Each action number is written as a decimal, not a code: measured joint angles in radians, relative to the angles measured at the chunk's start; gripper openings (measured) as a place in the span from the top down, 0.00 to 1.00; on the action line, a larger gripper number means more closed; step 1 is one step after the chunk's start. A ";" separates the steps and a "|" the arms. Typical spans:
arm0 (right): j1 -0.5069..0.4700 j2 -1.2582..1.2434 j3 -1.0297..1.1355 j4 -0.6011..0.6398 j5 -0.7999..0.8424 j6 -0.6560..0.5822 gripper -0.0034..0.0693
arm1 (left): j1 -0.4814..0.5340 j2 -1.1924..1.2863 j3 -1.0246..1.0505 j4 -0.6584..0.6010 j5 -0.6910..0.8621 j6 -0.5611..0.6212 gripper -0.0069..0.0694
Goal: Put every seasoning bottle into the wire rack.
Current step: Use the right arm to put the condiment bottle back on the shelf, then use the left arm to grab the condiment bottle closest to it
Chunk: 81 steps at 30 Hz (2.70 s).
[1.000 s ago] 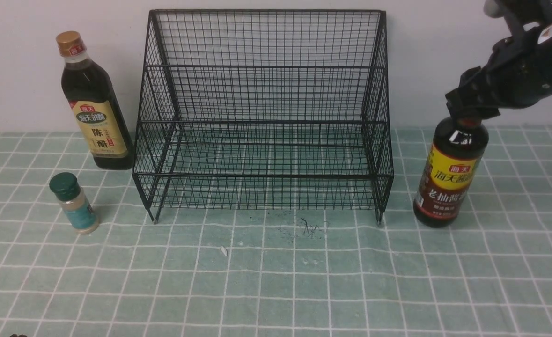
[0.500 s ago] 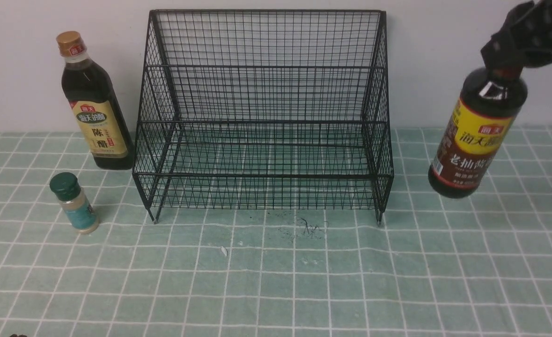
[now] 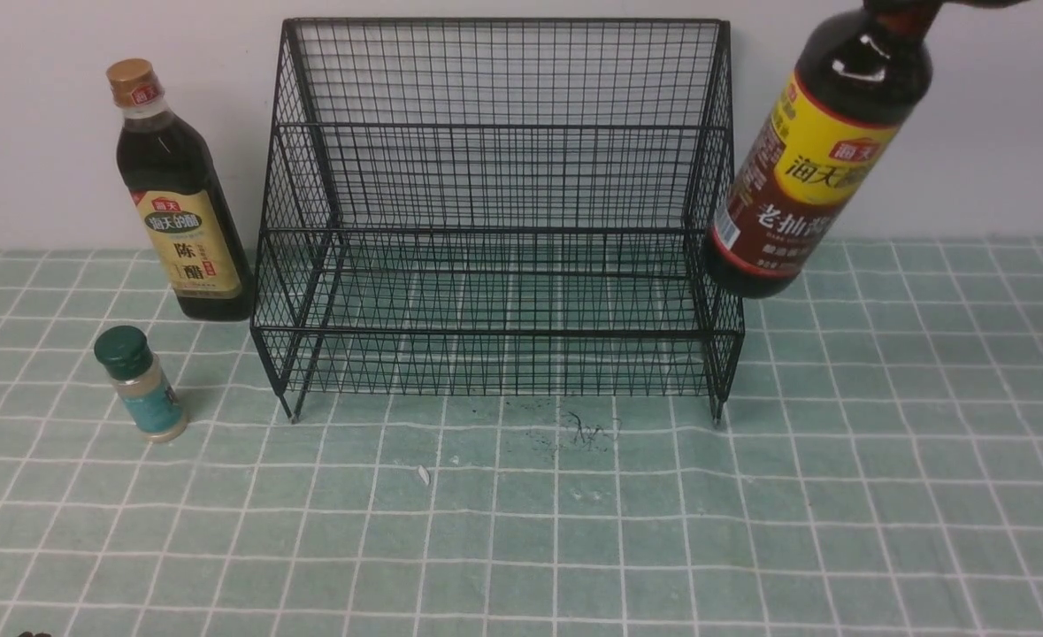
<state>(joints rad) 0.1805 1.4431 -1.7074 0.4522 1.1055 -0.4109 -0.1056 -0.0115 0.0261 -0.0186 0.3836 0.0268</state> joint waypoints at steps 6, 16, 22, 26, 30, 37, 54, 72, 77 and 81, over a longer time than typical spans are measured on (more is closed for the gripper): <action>0.016 0.043 -0.001 0.049 -0.067 -0.035 0.57 | 0.000 0.000 0.000 0.000 0.000 0.000 0.92; 0.069 0.176 -0.002 0.058 -0.135 -0.067 0.57 | 0.000 0.000 0.000 0.000 0.000 0.000 0.92; 0.069 0.253 -0.001 0.044 -0.140 -0.110 0.57 | 0.000 0.000 0.000 0.000 0.000 0.000 0.92; 0.072 0.292 -0.001 0.048 -0.141 -0.134 0.57 | 0.000 0.000 0.000 0.000 0.000 0.000 0.92; 0.083 0.324 -0.001 0.032 -0.153 -0.141 0.57 | 0.000 0.000 0.000 0.000 0.000 0.000 0.92; 0.113 0.346 -0.002 -0.017 -0.176 -0.141 0.57 | 0.000 0.000 0.000 0.000 0.000 0.000 0.92; 0.120 0.206 -0.012 -0.042 -0.272 -0.143 0.37 | 0.000 0.000 0.000 0.000 0.000 0.001 0.92; 0.120 -0.473 0.024 -0.611 0.011 0.444 0.96 | 0.000 0.000 0.000 0.000 0.000 0.001 0.92; 0.120 -0.683 0.193 -0.641 0.027 0.532 0.97 | 0.000 0.000 0.000 0.000 0.000 0.001 0.92; 0.120 -0.867 0.436 -0.591 -0.054 0.607 0.97 | 0.000 0.000 0.000 0.000 0.000 0.001 0.92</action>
<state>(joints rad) 0.3002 0.5766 -1.2719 -0.1385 1.0520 0.1964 -0.1056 -0.0115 0.0261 -0.0186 0.3836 0.0277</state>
